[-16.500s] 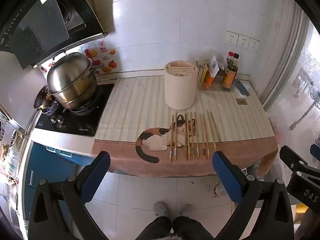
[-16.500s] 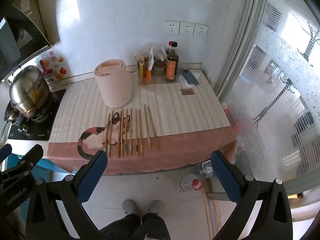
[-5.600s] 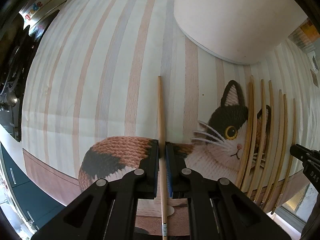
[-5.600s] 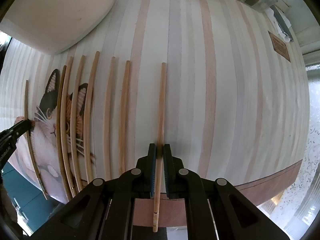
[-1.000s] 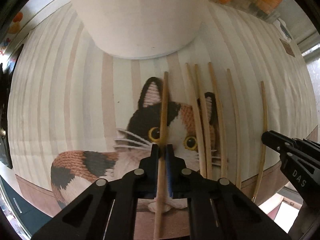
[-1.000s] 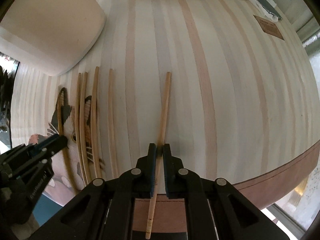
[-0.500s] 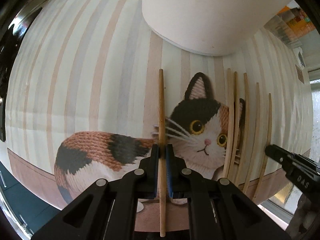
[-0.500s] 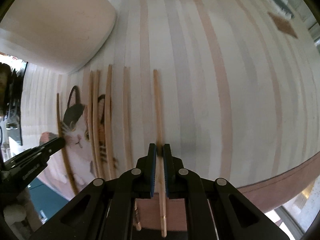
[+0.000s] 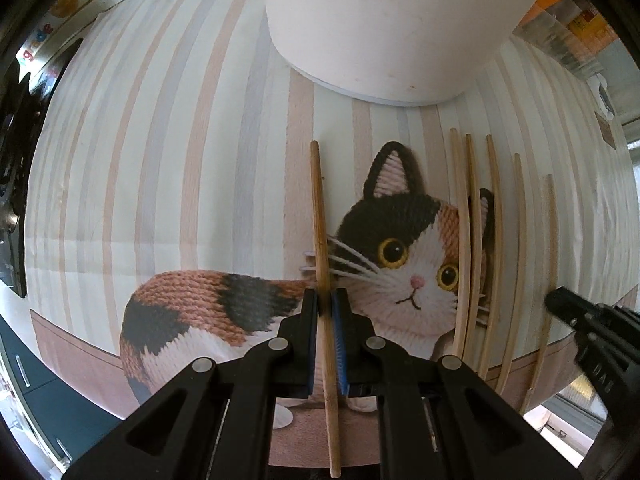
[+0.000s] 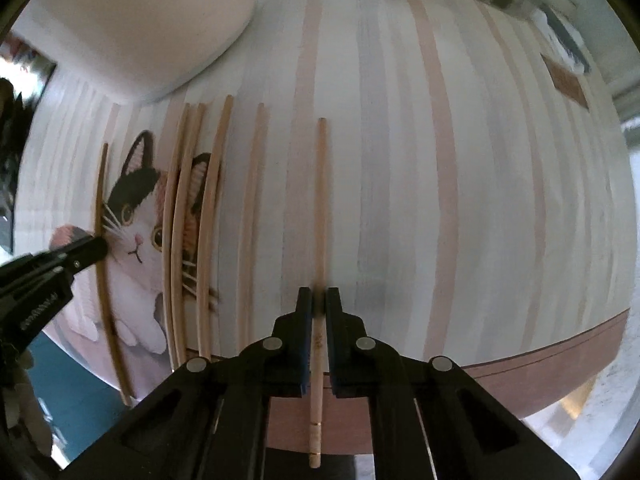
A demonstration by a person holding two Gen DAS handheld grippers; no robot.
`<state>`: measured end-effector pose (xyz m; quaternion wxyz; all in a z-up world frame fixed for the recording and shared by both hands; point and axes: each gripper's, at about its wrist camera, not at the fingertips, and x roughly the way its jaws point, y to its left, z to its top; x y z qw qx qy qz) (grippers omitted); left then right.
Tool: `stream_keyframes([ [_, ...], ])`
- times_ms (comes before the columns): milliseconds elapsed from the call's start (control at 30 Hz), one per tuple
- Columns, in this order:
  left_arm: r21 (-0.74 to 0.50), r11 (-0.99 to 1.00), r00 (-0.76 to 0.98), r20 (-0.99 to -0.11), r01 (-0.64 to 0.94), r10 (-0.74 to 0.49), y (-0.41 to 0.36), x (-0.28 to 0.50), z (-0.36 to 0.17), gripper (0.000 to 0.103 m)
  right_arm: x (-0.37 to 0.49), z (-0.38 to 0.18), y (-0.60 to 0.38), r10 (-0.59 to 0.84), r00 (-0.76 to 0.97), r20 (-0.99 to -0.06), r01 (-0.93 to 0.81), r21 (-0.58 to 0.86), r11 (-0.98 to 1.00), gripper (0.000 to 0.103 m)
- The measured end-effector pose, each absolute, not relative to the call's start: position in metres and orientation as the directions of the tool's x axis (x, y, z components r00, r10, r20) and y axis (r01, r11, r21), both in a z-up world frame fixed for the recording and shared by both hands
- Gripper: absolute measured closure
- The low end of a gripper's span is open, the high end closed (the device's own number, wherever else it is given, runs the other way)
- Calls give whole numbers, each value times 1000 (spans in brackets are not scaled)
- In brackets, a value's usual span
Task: Organize utensils
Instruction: 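Grasp a chopstick from the row with the left tool while the right tool grasps another, then carry both chopsticks upright into the pink holder and open both tools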
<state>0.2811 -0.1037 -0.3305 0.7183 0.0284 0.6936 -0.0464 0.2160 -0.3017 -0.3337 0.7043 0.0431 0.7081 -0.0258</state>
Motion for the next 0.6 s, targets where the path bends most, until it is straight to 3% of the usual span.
stream_keyframes([
  [267, -25, 994, 36, -999, 104, -29, -104, 275, -332, 96, 219, -327, -334, -13, -18, -1000, 98, -15, 995, 96],
  [600, -14, 994, 47, -999, 111, -19, -109, 274, -332, 98, 209, -327, -306, -76, -2, -997, 99, -76, 992, 96],
])
